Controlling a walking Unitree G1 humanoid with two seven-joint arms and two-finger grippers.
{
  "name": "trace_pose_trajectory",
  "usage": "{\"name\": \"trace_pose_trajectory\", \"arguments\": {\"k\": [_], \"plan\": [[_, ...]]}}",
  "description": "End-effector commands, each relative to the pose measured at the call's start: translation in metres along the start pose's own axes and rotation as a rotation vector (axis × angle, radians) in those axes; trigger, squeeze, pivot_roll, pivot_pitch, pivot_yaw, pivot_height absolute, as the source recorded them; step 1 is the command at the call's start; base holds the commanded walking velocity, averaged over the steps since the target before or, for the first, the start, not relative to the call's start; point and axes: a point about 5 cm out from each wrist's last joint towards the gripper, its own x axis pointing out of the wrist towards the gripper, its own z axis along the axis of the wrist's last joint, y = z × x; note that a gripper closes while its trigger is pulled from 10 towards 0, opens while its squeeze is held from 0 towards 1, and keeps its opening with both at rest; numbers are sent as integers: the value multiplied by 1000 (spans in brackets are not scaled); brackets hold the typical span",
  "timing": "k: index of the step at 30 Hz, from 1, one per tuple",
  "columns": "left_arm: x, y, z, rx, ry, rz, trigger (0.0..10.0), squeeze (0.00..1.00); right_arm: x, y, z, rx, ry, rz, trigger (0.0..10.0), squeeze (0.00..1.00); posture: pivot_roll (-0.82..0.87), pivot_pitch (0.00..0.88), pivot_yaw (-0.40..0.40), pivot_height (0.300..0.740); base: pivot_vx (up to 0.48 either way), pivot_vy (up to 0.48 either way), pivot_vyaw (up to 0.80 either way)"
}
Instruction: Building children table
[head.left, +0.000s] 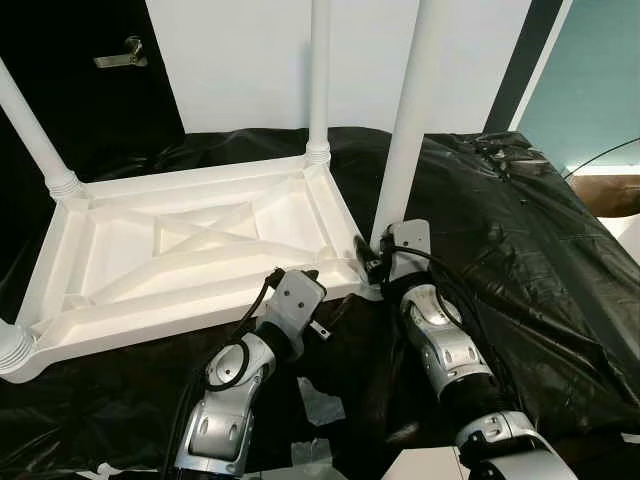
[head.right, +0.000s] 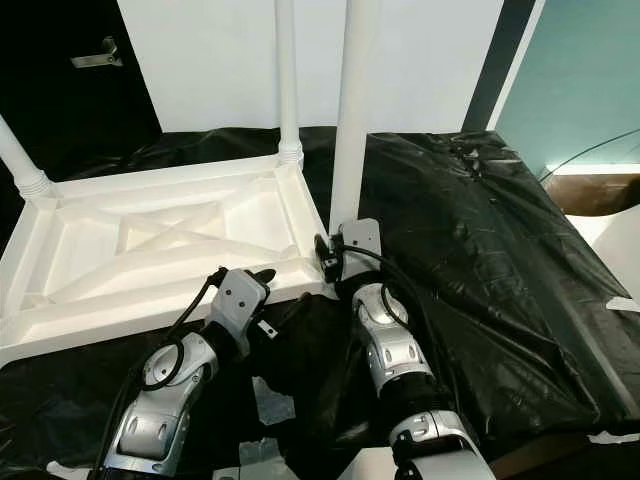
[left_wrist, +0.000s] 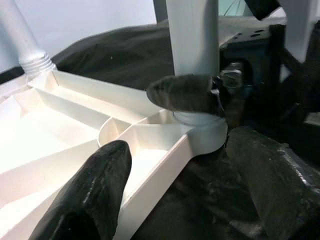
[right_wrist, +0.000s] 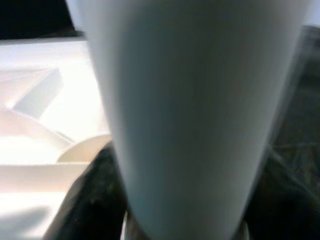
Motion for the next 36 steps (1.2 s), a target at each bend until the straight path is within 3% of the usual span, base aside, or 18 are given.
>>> {"name": "trace_pose_trajectory", "arguments": {"k": [1,6,17,18,19,20,26,28,36], "plan": [[0,7,-5,-6,27,149,10000,0,-3,-2,-8,17,41,8,10000,1000,144,16,-41,740,0,0,0],[-3,6,-6,-7,35,142,10000,0,-4,-8,10,26,-41,150,10000,1000,143,19,-43,740,0,0,0],[-5,7,-8,-4,41,140,10000,0,-6,-23,16,-7,-49,276,10000,1000,149,14,-48,740,0,0,0],[-7,6,-8,-5,41,139,10000,0,-6,-29,17,-24,-49,326,10000,839,149,14,-48,740,0,0,0],[-7,6,-8,-5,41,139,10000,0,-6,-29,17,-24,-49,326,10000,839,149,14,-48,740,0,0,0],[-8,5,-8,-5,41,131,10000,0,-6,-34,17,-50,-44,382,10000,0,150,9,-46,740,0,0,0],[-12,2,-10,-1,60,85,10000,0,-1,-42,24,-97,-19,575,10000,0,153,0,-36,740,0,0,0],[-12,2,-10,-1,60,85,10000,0,-1,-42,24,-97,-19,575,10000,0,153,0,-36,740,0,0,0],[-14,5,-10,11,66,74,10000,0,10,-39,29,-202,57,778,10000,0,158,0,-32,740,0,0,0]]}}
